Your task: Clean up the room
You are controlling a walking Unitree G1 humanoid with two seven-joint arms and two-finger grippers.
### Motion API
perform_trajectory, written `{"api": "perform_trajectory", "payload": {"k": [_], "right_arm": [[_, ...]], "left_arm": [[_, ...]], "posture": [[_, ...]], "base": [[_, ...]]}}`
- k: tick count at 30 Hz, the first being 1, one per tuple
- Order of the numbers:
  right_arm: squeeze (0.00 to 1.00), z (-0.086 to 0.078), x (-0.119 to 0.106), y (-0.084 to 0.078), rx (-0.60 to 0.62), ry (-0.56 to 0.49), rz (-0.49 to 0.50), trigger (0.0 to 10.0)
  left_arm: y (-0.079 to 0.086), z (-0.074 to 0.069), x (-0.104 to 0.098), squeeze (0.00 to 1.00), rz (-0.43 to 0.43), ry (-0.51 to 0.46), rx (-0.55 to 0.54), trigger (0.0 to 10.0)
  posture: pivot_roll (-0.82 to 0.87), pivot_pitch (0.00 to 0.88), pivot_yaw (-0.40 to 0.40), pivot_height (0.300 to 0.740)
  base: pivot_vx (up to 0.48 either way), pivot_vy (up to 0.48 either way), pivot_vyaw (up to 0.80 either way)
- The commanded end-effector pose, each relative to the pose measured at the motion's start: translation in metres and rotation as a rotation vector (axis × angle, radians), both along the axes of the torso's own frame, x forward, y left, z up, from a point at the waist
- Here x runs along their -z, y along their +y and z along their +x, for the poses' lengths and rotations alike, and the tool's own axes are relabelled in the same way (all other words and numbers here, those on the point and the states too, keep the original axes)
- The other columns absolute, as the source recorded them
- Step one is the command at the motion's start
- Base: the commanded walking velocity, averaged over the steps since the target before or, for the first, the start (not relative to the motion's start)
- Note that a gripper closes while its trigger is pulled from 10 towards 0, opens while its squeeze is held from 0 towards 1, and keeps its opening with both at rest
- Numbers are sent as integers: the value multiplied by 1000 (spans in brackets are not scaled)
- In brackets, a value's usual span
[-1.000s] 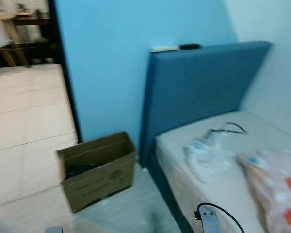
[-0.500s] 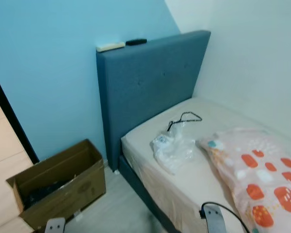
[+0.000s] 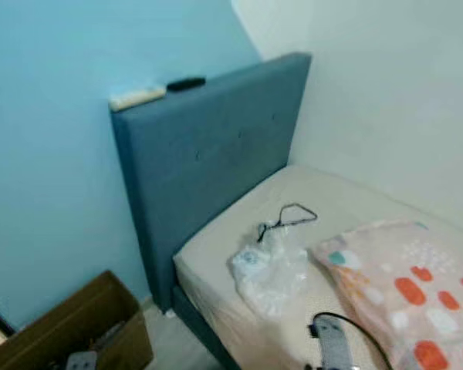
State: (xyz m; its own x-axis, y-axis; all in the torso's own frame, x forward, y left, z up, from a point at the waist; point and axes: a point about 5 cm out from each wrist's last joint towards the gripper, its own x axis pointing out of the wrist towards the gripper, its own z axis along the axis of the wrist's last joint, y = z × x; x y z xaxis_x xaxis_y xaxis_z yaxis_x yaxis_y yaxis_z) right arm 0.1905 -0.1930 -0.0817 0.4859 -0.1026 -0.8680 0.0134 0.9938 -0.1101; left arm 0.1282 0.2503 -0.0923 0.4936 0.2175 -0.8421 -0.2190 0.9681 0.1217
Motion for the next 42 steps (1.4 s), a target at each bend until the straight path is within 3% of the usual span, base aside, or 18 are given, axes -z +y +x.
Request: {"api": "perform_trajectory", "payload": {"k": [1, 4, 6, 10, 13, 14, 15, 16, 18, 22, 24, 25, 31, 34, 42], "right_arm": [[0, -8, 2, -14, 17, 29, -35, 10000], [0, -8, 2, -14, 17, 25, -37, 10000], [0, -8, 2, -14, -3, 34, -45, 10000], [0, -9, 2, -14, -9, 39, -48, 10000], [0, -12, 4, -14, -4, 48, -49, 10000], [0, -12, 4, -14, -4, 48, -49, 10000], [0, -13, 4, -14, -1, 52, -50, 10000], [0, -13, 4, -14, -1, 52, -50, 10000], [0, -14, 5, -14, 3, 57, -52, 10000], [0, -17, 6, -16, 9, 74, -68, 10000], [0, -17, 6, -16, 9, 74, -68, 10000], [0, -18, 6, -17, 11, 81, -72, 10000], [0, -20, 7, -17, 26, 84, -68, 10000], [0, -20, 7, -18, 26, 89, -77, 10000], [0, -22, 7, -20, 28, 99, -85, 10000]], "left_arm": [[-7, 14, -3, 0, -12, -41, 26, 10000], [-9, 26, -8, 0, -63, -108, -1, 10000], [-14, 45, -15, 0, -98, -176, 3, 10000], [-16, 53, -19, 0, -108, -204, 11, 10000], [-18, 92, -43, 0, -152, -369, 95, 10000], [-18, 92, -43, 0, -152, -369, 95, 10000], [-18, 104, -52, 0, -165, -423, 115, 10000], [-18, 104, -52, 0, -165, -423, 115, 10000], [-19, 118, -64, 0, -186, -490, 140, 10000], [-32, 141, -82, 0, -257, -589, 235, 10000], [-32, 141, -82, 0, -257, -589, 235, 10000], [-41, 149, -88, 0, -295, -615, 270, 10000], [-55, 161, -97, 0, -334, -658, 317, 10000], [-63, 170, -105, 0, -307, -678, 358, 10000], [-67, 177, -110, 0, -199, -673, 407, 10000]], "posture": [[41, 0, -39, 740], [43, 0, -43, 740], [44, 0, -43, 740], [45, 0, -43, 740], [42, 0, -35, 740], [42, 0, -35, 740], [40, 0, -33, 740], [40, 0, -33, 740], [39, 0, -30, 740], [39, 0, -30, 740], [39, 0, -30, 740], [39, 0, -30, 740], [34, 0, -27, 740], [33, 0, -26, 740], [30, 0, -23, 740]], "base": [[480, 0, -712], [0, 0, 0], [0, 0, -350], [0, 0, -697], [0, 0, -696], [0, 0, -694], [0, 0, -688], [0, 0, -688], [0, 0, -688], [0, 0, -686], [0, 0, -688], [0, 0, -681], [0, 0, -681], [0, 0, -681], [0, 0, -682]]}}
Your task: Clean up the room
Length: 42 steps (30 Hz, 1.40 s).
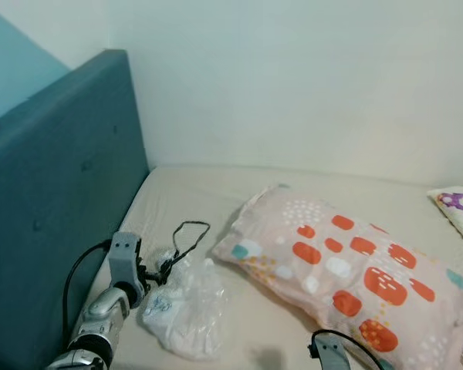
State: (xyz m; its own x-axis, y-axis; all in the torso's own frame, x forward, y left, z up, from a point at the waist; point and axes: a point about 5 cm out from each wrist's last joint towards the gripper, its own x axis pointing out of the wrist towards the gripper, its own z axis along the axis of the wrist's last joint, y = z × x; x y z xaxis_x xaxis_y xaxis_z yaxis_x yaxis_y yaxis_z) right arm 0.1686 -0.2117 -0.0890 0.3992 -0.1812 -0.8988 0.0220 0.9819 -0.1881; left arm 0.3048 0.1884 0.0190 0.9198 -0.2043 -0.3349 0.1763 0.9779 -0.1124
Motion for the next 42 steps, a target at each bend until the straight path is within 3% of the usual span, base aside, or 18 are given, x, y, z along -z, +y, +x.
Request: {"api": "perform_trajectory", "payload": {"k": [1, 13, 26, 28, 33, 42], "right_arm": [[0, 0, 0, -2, 6, 5, -8, 10000], [0, 0, -1, -2, 11, 8, -13, 10000], [0, 0, 0, -1, 17, 4, -9, 10000], [0, 3, 0, 6, 21, -34, 34, 10000], [0, 5, -1, 11, 16, -57, 57, 10000], [0, 0, 2, 15, 14, -62, 65, 10000]], "left_arm": [[-5, 2, 0, 0, 56, -5, -8, 10000], [-11, 9, -3, 0, 221, 0, -40, 10000], [-11, 10, -2, 0, 286, 24, -76, 10000], [-2, 11, -1, 0, 373, 57, -179, 10000], [9, 6, 4, 0, 454, 112, -248, 10000], [18, 12, -4, 0, 520, 98, -267, 10000]], "posture": [[27, 0, -21, 740], [15, 0, -18, 740], [15, 0, -16, 740], [7, 5, -16, 740], [-4, 28, -10, 740], [-31, 108, 9, 740]], "base": [[0, 0, -681], [0, 0, -681], [0, 0, -681], [0, 0, -300], [0, 0, 0], [0, 0, 0]]}}
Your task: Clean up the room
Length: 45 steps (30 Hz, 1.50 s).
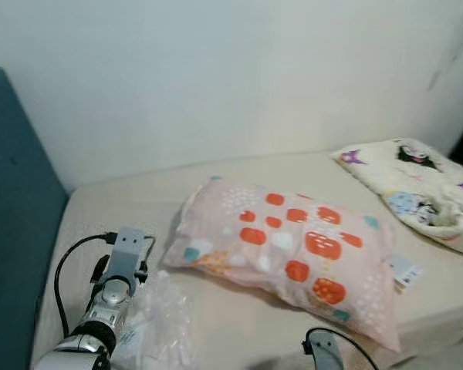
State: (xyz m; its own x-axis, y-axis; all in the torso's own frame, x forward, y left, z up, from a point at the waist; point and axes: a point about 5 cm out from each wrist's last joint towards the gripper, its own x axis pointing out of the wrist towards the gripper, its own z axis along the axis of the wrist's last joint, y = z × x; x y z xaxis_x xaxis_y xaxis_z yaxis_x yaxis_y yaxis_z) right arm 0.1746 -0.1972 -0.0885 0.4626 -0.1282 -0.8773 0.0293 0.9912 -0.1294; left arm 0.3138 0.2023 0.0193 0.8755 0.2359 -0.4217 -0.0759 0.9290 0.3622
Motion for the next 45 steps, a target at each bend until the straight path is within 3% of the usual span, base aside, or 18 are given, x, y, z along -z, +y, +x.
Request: {"api": "perform_trajectory", "payload": {"k": [1, 3, 4, 5, 6, 8, 9, 13, 18, 24, 26, 28, 33, 34, 36, 37, 45], "right_arm": [[0, -9, 4, 0, 19, 11, 8, 10000], [0, -15, 6, -1, 25, 18, 9, 10000], [0, -19, 7, -2, 28, 21, 10, 10000], [0, -19, 7, -2, 28, 21, 10, 10000], [0, -21, 8, -2, 29, 24, 10, 10000], [0, -21, 8, -2, 29, 24, 10, 10000], [0, -26, 10, -2, 25, 28, 6, 10000], [0, -31, 11, -3, 7, 35, -5, 10000], [0, -41, 14, -8, -14, 50, -22, 10000], [0, -42, 13, -13, -14, 44, -32, 10000], [0, -40, 12, -14, -6, 32, -34, 10000], [0, -40, 12, -15, -6, 26, -36, 10000], [0, -42, 12, -15, -9, 22, -38, 10000], [0, -43, 12, -16, -9, 22, -38, 10000], [0, -44, 12, -16, -9, 23, -39, 10000], [0, -45, 13, -17, -8, 24, -40, 10000], [0, -38, 9, -22, 2, 6, -48, 10000]], "left_arm": [[2, 6, -7, 0, 36, -11, 21, 10000], [-3, 14, -15, 0, 30, -32, 61, 10000], [-11, 20, -20, 0, -33, -40, 93, 10000], [-11, 20, -20, 0, -33, -40, 93, 10000], [-21, 25, -25, 0, -158, -62, 123, 10000], [-21, 25, -25, 0, -158, -62, 123, 10000], [-28, 29, -30, 0, -287, -99, 143, 10000], [-34, 33, -36, 0, -381, -128, 172, 10000], [-38, 43, -49, 0, -405, -132, 233, 10000], [-39, 43, -50, 0, -373, -126, 264, 10000], [-41, 38, -44, 0, -139, -114, 350, 10000], [-41, 33, -39, 0, 36, -102, 406, 10000], [-38, 28, -32, 0, 153, -85, 421, 10000], [-37, 26, -30, 0, 178, -80, 426, 3176], [-37, 25, -28, 0, 195, -77, 430, 3176], [-35, 25, -28, 0, 196, -80, 418, 0], [-35, 22, -24, 0, 199, -75, 400, 0]], "posture": [[-33, 121, 10, 740], [-39, 168, 14, 740], [-46, 204, 20, 740], [-46, 204, 20, 740], [-54, 233, 25, 740], [-54, 233, 25, 740], [-70, 266, 29, 740], [-79, 291, 28, 740], [-100, 330, 19, 740], [-116, 334, 17, 740], [-120, 332, 18, 740], [-129, 332, 21, 740], [-138, 338, 20, 740], [-138, 338, 20, 740], [-138, 338, 20, 740], [-142, 341, 18, 740], [-134, 318, 22, 740]], "base": [[0, 0, 0], [0, 0, 0], [0, 0, 0], [0, 0, 0], [0, 0, 0], [0, 0, 0], [0, 0, 0], [0, 0, 0], [0, 0, 0], [0, 0, 0], [0, 0, 0], [0, 0, 0], [0, 0, 0], [0, 0, 0], [0, 0, 0], [0, 0, 0], [0, 0, 0]]}}
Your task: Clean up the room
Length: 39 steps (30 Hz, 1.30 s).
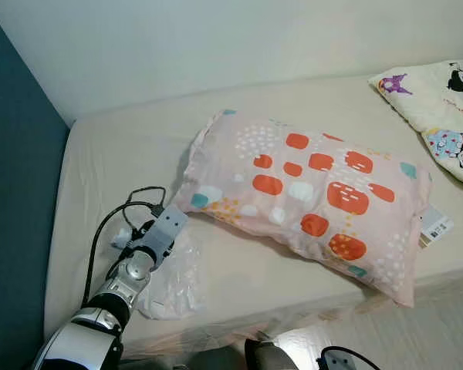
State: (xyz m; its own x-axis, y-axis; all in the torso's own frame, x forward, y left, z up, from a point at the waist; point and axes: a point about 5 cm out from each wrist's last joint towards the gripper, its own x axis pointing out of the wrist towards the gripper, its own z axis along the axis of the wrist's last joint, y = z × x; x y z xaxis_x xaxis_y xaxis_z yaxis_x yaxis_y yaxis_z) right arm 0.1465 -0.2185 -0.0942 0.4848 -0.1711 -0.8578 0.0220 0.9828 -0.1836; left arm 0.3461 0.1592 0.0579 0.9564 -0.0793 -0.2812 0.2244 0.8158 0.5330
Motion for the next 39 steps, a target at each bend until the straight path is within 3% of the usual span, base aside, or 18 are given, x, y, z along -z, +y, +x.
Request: {"api": "perform_trajectory", "payload": {"k": [1, 6, 13, 17, 18, 19, 21, 22, 23, 25, 26, 27, 28, 31, 36, 37, 38, 39], "right_arm": [[0, -8, 3, 0, 15, 26, 7, 10000], [0, 4, -1, 1, 20, 1, 11, 10000], [0, 19, -7, 1, 26, -25, 9, 10000], [0, 37, -15, 0, 53, -77, 39, 10000], [0, 45, -18, 2, 67, -104, 62, 10000], [0, 45, -18, 2, 67, -104, 62, 10000], [0, 64, -28, 9, 78, -172, 134, 10000], [0, 64, -28, 9, 78, -172, 134, 10000], [0, 76, -34, 16, 81, -218, 192, 10000], [0, 76, -34, 16, 81, -218, 192, 10000], [0, 92, -43, 28, 72, -277, 274, 10000], [0, 99, -47, 35, 51, -301, 311, 10000], [0, 99, -47, 35, 51, -301, 311, 10000], [0, 108, -53, 47, -3, -327, 342, 10000], [0, 111, -56, 51, -98, -335, 339, 10000], [0, 111, -55, 52, -132, -324, 329, 10000], [0, 111, -55, 52, -132, -324, 329, 10000], [0, 110, -55, 52, -148, -315, 324, 10000]], "left_arm": [[8, -11, 15, 0, 32, 58, -14, 0], [13, -21, 27, 0, 81, 97, -6, 0], [32, -28, 33, 0, 52, 114, -87, 0], [47, -30, 33, 0, -64, 126, -184, 0], [53, -29, 30, 0, -133, 117, -228, 0], [53, -29, 30, 0, -133, 117, -228, 0], [65, -24, 19, 0, -377, 67, -332, 0], [65, -24, 19, 0, -377, 67, -332, 0], [72, -18, 8, 0, -574, 10, -378, 0], [72, -18, 8, 0, -574, 10, -378, 0], [81, -9, -14, 0, -887, -110, -376, 0], [86, -5, -30, 0, -1036, -189, -305, 0], [86, -5, -30, 0, -1036, -189, -305, 0], [92, -8, -55, 0, -1232, -304, -134, 0], [93, -26, -47, 0, -1148, -280, -39, 0], [92, -34, -40, 0, -1123, -262, -24, 6549], [92, -34, -40, 0, -1123, -262, -24, 6549], [86, -46, -34, 0, -1131, -252, 23, 10000]], "posture": [[-134, 318, 22, 740], [-133, 285, 28, 740], [-122, 218, 25, 740], [-111, 166, 22, 740], [-104, 138, 19, 740], [-104, 138, 19, 740], [-79, 80, 4, 740], [-79, 80, 4, 740], [-72, 65, -3, 740], [-72, 65, -3, 740], [-50, 36, -18, 740], [-42, 26, -24, 740], [-42, 26, -24, 740], [-31, 20, -30, 740], [8, 11, -53, 740], [23, 6, -63, 740], [23, 6, -63, 740], [33, 2, -69, 740]], "base": [[0, 0, 0], [0, 0, 0], [0, 0, 0], [0, 0, 0], [0, 0, 0], [0, 0, 0], [0, 0, 0], [0, 0, 0], [0, 0, 0], [0, 0, 0], [0, 0, 0], [0, 0, 0], [0, 0, 0], [0, 0, 0], [0, 0, 0], [0, 0, 750], [0, 0, 750], [0, 0, 750]]}}
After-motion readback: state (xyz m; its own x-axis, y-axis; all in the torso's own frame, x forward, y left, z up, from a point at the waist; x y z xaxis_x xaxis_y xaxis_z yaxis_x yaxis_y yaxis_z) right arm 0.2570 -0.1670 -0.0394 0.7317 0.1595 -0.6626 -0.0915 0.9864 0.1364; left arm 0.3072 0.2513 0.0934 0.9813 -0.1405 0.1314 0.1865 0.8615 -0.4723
